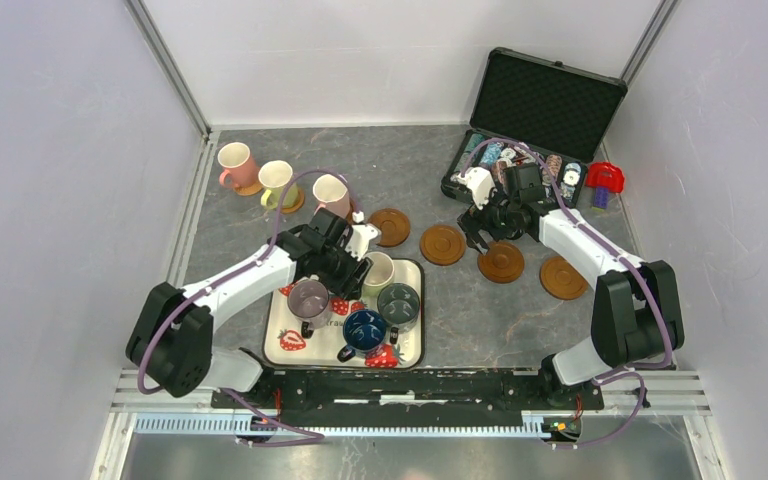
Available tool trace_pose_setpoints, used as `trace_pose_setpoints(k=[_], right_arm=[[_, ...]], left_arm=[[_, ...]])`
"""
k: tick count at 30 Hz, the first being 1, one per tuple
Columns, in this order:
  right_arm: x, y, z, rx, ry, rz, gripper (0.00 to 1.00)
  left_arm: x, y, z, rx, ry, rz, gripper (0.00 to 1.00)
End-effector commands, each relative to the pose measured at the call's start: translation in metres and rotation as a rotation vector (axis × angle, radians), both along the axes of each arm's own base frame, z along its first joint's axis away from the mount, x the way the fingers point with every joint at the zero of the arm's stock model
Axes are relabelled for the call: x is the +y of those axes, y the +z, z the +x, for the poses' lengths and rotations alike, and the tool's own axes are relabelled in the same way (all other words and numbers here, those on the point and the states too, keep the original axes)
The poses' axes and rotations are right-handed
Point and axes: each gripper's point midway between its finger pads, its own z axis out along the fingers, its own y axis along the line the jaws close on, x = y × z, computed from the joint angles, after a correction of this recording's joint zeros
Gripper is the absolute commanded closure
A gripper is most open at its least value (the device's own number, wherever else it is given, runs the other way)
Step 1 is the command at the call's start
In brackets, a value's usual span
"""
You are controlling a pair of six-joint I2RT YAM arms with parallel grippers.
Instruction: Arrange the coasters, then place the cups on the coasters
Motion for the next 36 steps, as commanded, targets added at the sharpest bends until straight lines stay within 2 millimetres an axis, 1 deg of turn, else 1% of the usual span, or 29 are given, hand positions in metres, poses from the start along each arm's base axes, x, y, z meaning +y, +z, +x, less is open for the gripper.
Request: trace_pose_setpoints(k=[1, 4, 9, 12, 15, 18, 20, 22, 24, 26, 30, 36], right_arm=[[0.001, 0.012, 0.004, -0.04, 0.001, 0.005, 0.02], [0.001, 0.01, 0.003, -0.035, 0.003, 0.008, 0.02], [0.002, 0.011, 0.003, -0.037, 0.005, 0.011, 0.02], [0.002, 0.011, 0.004, -0.039, 0.005, 0.011, 0.02], [0.002, 0.011, 0.003, -0.038, 0.005, 0.011, 0.02], [0.002, 0.011, 0.004, -0.04, 0.005, 0.012, 0.02], [0.002, 0.011, 0.004, -0.041, 0.005, 0.011, 0.02], [0.002, 0.012, 0.004, -0.044, 0.005, 0.013, 0.02], [0.001, 0.012, 0.005, -0.045, 0.002, 0.012, 0.02], [0.002, 0.013, 0.006, -0.048, 0.001, 0.013, 0.02], [0.001, 0.014, 0.009, -0.057, -0.005, 0.008, 0.02], [-0.006, 0.015, 0.011, -0.063, -0.04, 0.0, 0.02]], left_arm=[[-0.01, 0.002, 0.013, -0.074, 0.053, -0.066, 0.43], [-0.011, 0.004, 0.013, -0.088, 0.049, -0.081, 0.5], [-0.009, 0.012, 0.014, -0.128, 0.045, -0.092, 0.72], [-0.009, 0.024, 0.017, -0.168, 0.042, -0.107, 0.85], [-0.009, 0.042, 0.022, -0.221, 0.059, -0.129, 0.97], [-0.012, 0.065, 0.028, -0.278, 0.074, -0.173, 0.98], [-0.015, 0.081, 0.036, -0.328, 0.087, -0.201, 0.98], [-0.018, 0.096, 0.049, -0.387, 0.098, -0.21, 0.98], [-0.018, 0.104, 0.068, -0.424, 0.126, -0.173, 0.98], [-0.019, 0.109, 0.085, -0.45, 0.138, -0.135, 0.98], [-0.028, 0.114, 0.107, -0.483, 0.143, -0.125, 0.98], [-0.039, 0.101, 0.132, -0.464, 0.189, -0.105, 0.98]])
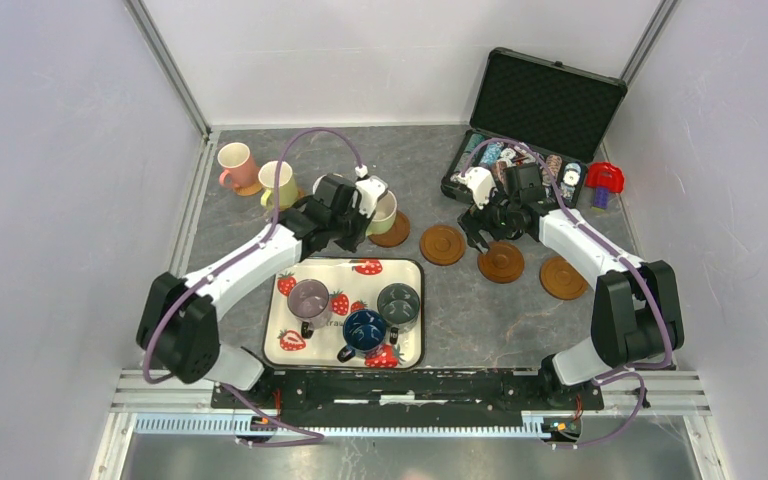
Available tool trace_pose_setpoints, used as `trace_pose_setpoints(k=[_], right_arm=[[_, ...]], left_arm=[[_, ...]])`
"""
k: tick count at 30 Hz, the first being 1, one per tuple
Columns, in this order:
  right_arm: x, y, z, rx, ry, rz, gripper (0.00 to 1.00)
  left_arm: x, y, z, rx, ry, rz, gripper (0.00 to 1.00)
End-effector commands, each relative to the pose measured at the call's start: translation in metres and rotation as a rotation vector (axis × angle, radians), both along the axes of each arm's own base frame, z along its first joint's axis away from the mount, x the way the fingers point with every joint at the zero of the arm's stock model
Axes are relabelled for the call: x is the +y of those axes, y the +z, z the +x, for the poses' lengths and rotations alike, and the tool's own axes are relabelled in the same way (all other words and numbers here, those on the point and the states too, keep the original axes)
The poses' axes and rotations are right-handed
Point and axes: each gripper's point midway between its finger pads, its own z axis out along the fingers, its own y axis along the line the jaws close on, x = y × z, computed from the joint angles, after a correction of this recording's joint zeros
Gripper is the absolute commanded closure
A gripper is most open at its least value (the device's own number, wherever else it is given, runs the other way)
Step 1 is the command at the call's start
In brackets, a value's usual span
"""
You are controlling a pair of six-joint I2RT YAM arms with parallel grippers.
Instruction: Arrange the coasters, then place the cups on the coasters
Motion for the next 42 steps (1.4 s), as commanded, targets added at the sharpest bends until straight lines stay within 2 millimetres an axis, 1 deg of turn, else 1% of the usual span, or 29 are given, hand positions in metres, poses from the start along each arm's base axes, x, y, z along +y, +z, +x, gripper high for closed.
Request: trace_pose_setpoints(k=[1, 6, 7, 8, 13, 17, 25, 28, 30, 34, 38, 42], right_arm=[[-0.005, 0.016, 0.01, -0.064, -0.034, 0.006, 0.02], [-0.01, 0.015, 0.009, -0.066, -0.047, -0.004, 0.02], [-0.01, 0.015, 0.009, -0.066, -0.049, -0.006, 0.02], [-0.011, 0.014, 0.009, -0.065, -0.05, -0.006, 0.02], [-0.012, 0.013, 0.007, -0.066, -0.048, -0.01, 0.02], [-0.013, 0.013, 0.005, -0.066, -0.049, -0.011, 0.02], [-0.015, 0.012, 0.004, -0.069, -0.05, -0.015, 0.02], [-0.016, 0.011, 0.005, -0.07, -0.05, -0.017, 0.02], [-0.015, 0.011, 0.005, -0.068, -0.048, -0.017, 0.02], [-0.014, 0.01, 0.004, -0.062, -0.045, -0.01, 0.02], [-0.014, 0.01, 0.005, -0.063, -0.043, -0.009, 0.02], [-0.013, 0.01, 0.004, -0.061, -0.042, -0.008, 0.02]], left_arm=[[-0.023, 0.031, 0.042, -0.125, 0.053, -0.086, 0.98], [-0.035, 0.017, 0.056, -0.103, 0.069, -0.097, 0.98], [-0.033, 0.016, 0.061, -0.113, 0.093, -0.084, 0.98], [-0.034, 0.013, 0.063, -0.111, 0.092, -0.084, 0.98], [-0.043, 0.002, 0.069, -0.077, 0.096, -0.092, 0.98], [-0.044, -0.008, 0.073, -0.07, 0.11, -0.093, 0.98], [-0.049, -0.025, 0.072, -0.01, 0.147, -0.115, 0.98], [-0.048, -0.028, 0.069, 0.006, 0.157, -0.114, 0.98], [-0.051, -0.03, 0.064, 0.028, 0.142, -0.128, 0.98], [-0.049, -0.034, 0.064, 0.036, 0.156, -0.122, 0.97], [-0.052, -0.037, 0.063, 0.055, 0.155, -0.137, 0.95], [-0.052, -0.042, 0.063, 0.066, 0.165, -0.134, 0.94]])
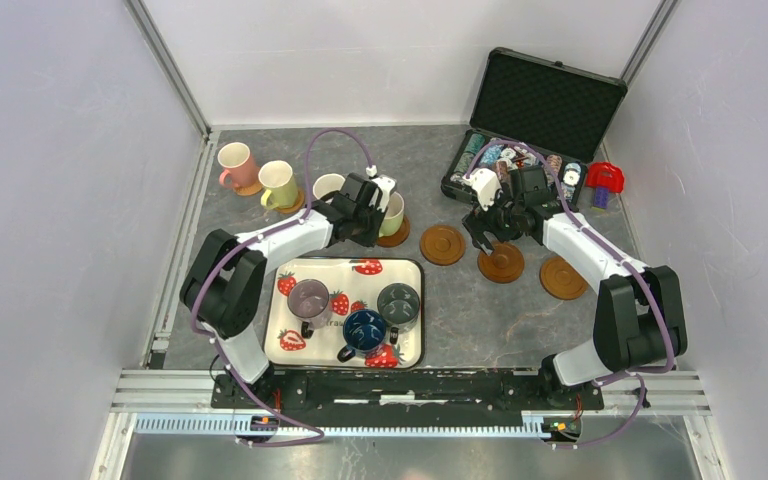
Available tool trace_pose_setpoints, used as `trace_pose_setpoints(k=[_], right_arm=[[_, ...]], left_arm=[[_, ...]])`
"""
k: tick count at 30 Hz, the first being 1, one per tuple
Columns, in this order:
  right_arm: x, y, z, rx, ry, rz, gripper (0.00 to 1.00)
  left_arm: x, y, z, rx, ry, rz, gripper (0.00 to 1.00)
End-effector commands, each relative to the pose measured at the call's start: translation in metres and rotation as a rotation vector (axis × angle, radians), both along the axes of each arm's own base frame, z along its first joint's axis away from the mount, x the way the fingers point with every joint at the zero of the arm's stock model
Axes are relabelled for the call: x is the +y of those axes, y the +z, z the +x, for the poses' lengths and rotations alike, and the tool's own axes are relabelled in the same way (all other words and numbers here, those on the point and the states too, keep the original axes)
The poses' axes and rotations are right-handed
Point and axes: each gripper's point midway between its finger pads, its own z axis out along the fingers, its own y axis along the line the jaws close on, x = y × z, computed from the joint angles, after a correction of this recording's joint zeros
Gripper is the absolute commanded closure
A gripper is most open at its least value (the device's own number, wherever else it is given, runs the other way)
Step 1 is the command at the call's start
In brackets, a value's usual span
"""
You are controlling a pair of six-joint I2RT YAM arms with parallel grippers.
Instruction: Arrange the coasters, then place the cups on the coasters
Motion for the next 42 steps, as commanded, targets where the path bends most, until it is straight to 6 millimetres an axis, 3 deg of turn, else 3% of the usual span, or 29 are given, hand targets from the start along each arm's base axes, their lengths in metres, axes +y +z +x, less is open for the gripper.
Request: trace_pose_setpoints(k=[1, 5, 18, 27, 37, 42], right_arm=[[0.0, 0.012, 0.005, -0.047, -0.002, 0.015, 0.02], [0.0, 0.012, 0.005, -0.046, 0.001, 0.012, 0.02], [0.0, 0.011, 0.005, -0.047, 0.001, 0.013, 0.02], [0.001, 0.012, 0.008, -0.048, -0.002, 0.017, 0.02], [0.002, 0.016, 0.01, -0.06, 0.01, 0.017, 0.02], [0.009, 0.018, 0.009, -0.064, 0.037, 0.05, 0.02]], left_arm=[[-0.024, 0.027, 0.024, -0.077, 0.028, -0.118, 0.94], [-0.023, 0.025, 0.024, -0.071, 0.033, -0.111, 0.93], [-0.011, 0.02, 0.004, -0.025, 0.03, -0.086, 0.74], [-0.006, 0.019, -0.002, -0.006, 0.038, -0.075, 0.42], [0.014, 0.063, -0.02, -0.066, 0.008, -0.064, 0.0], [0.03, 0.089, -0.041, -0.082, -0.023, -0.065, 0.0]])
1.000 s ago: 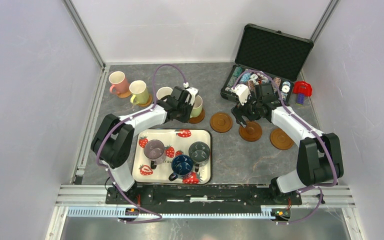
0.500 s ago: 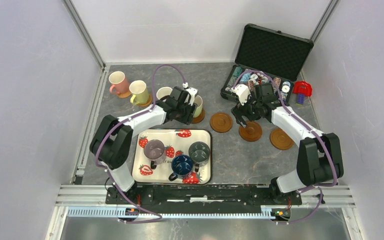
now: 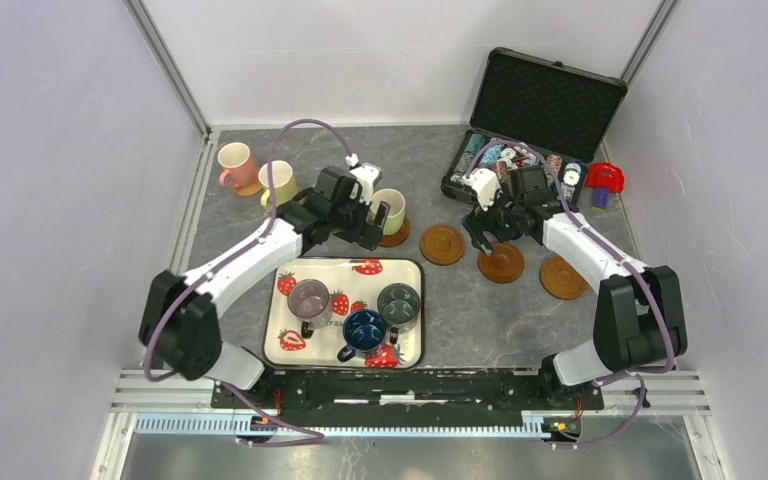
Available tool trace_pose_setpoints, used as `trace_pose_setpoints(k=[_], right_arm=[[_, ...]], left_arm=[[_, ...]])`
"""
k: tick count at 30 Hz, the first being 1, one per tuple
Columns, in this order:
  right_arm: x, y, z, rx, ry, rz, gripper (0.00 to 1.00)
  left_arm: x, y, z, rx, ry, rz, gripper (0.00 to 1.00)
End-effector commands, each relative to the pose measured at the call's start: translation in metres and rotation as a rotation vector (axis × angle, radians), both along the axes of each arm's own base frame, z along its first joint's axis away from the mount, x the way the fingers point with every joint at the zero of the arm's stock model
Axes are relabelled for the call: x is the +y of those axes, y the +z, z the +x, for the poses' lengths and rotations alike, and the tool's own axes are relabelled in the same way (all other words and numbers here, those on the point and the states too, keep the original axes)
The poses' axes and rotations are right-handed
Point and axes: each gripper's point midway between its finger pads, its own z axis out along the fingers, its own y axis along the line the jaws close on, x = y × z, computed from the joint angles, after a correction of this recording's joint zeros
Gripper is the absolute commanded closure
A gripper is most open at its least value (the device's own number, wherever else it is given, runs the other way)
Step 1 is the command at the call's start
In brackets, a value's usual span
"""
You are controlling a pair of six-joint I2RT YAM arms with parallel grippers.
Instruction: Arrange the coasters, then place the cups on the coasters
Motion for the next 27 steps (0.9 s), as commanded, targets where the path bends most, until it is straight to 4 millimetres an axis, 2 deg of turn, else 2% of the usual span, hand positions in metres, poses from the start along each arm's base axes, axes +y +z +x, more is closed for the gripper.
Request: trace_pose_setpoints(k=[1, 6, 11, 16, 17, 21, 27], right_arm=[[0.009, 0.018, 0.008, -0.061, 0.037, 0.053, 0.02], [0.03, 0.018, -0.008, -0.041, 0.13, 0.12, 0.02], [0.054, 0.002, -0.047, 0.005, 0.273, 0.139, 0.02], [0.073, -0.024, -0.09, 0.054, 0.399, 0.136, 0.01], [0.075, -0.028, -0.096, 0.06, 0.414, 0.136, 0.04], [0.083, -0.033, -0.108, 0.05, 0.465, 0.139, 0.05], [0.087, -0.034, -0.111, 0.04, 0.502, 0.124, 0.07]], left_arm=[[0.017, 0.028, -0.02, -0.032, -0.047, 0.005, 0.0], [0.032, 0.043, -0.039, 0.029, -0.074, -0.049, 0.0], [0.054, 0.055, -0.05, 0.074, -0.117, -0.095, 0.0], [0.084, 0.073, -0.045, 0.093, -0.08, -0.164, 0.0], [0.088, 0.075, -0.046, 0.089, -0.089, -0.158, 0.0], [0.093, 0.075, -0.068, 0.089, -0.218, -0.128, 0.0], [0.115, 0.056, -0.114, 0.216, -0.269, -0.045, 0.01]])
